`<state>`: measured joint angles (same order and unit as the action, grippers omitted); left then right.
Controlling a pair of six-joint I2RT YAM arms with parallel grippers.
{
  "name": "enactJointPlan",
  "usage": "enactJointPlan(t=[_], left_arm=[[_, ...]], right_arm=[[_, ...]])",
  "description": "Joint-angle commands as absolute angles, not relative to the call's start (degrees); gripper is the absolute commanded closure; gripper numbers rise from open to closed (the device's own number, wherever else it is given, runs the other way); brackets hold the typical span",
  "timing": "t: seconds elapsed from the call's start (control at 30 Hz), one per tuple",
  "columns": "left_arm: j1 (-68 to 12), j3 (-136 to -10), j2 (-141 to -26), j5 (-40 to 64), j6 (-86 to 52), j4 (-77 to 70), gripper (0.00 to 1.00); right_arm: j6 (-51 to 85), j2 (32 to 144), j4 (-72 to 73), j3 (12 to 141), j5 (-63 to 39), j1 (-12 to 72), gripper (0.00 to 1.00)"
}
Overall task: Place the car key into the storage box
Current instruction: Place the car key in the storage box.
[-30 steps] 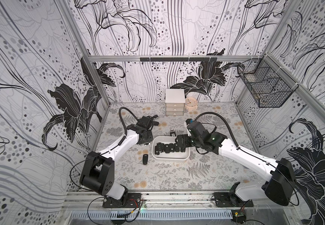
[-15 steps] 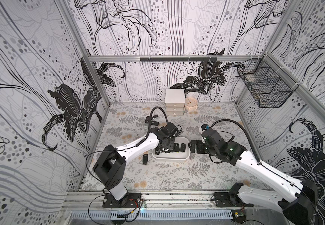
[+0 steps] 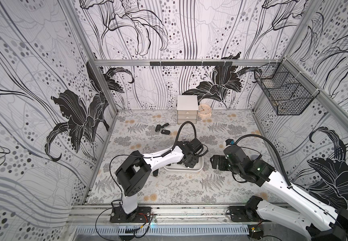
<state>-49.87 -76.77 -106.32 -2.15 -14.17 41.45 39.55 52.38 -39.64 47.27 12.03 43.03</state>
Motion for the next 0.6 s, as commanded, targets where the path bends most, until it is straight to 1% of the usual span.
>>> enactJointPlan(t=[0.0,0.13,0.3,0.4,0.47,0.57], left_arm=[[-50.7,-78.9,-108.4,-0.9,-11.2,39.6,0.72],[-51.9,-79.9,-109.6,-0.7,-10.0,39.4,0.70],[-52.4,-80.0,-110.4,0.4,-9.8,38.9,0.66],[-52.4,-80.0,-110.5,0.9,-9.8,38.6,0.58],[-52.5,-80.1,-110.6,1.2,-9.8,38.6,0.58],[-52.6,-80.7,-110.7,1.6,-9.9,38.3,0.53]], right_arm=[[41.0,51.6,-41.3,46.8,14.0,42.8,0.00],[41.3,51.5,-41.6,46.4,14.2,42.7,0.00],[41.5,51.8,-41.4,46.0,14.2,42.8,0.00],[41.5,52.3,-41.0,46.1,14.2,42.7,0.00],[41.5,52.6,-40.8,46.0,14.1,42.7,0.00],[41.4,53.1,-40.6,46.0,14.1,42.7,0.00]])
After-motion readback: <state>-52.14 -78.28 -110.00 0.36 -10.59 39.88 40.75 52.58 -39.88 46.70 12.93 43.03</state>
